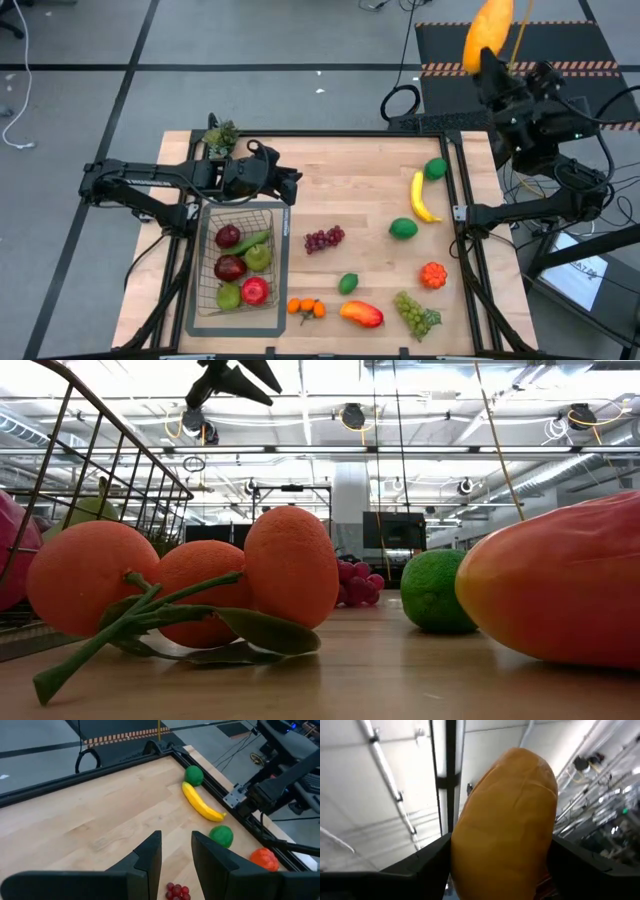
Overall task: Build produce basket
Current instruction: Put the yellow mango into the wire basket
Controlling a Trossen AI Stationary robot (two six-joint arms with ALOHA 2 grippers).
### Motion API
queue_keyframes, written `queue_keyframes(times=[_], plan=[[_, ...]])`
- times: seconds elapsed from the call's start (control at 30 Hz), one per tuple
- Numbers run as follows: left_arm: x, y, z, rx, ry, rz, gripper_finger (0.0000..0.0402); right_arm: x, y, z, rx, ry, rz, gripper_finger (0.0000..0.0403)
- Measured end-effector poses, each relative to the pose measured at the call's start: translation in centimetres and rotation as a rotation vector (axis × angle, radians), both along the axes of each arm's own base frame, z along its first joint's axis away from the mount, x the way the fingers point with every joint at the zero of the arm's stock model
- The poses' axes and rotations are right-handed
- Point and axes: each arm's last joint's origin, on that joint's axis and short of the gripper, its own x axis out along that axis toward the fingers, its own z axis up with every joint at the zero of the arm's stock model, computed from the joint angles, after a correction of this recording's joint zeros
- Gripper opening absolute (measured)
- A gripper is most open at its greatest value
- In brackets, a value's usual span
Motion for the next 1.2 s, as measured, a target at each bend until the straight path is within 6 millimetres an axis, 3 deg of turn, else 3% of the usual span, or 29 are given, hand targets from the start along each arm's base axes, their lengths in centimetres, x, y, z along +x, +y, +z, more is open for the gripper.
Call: queue_keyframes(times=[0.3, 0.7, 0.93, 1.2], plan=[[0.2, -0.3, 0.1, 0.0, 0.009, -0.12, 0.0106, 1.8, -0.4, -0.9, 0.29, -0.093, 0.287, 0.0278], [0.3, -1.3, 0.0, -0.111, 0.005, -0.325, 0.0106, 6.6, 0.4, -2.2, 0.388, -0.094, 0.53, 0.0278], [-0.1, -2.1, 0.4, -0.177, -0.011, -0.453, 0.0106, 9.4, 2.5, -3.3, 0.394, -0.037, 0.568, 0.0278], [-2.0, -3.9, 3.5, -0.129, -0.196, -0.736, 0.0109, 12.4, 6.5, -5.3, 0.437, 0.074, 0.52, 0.0278]])
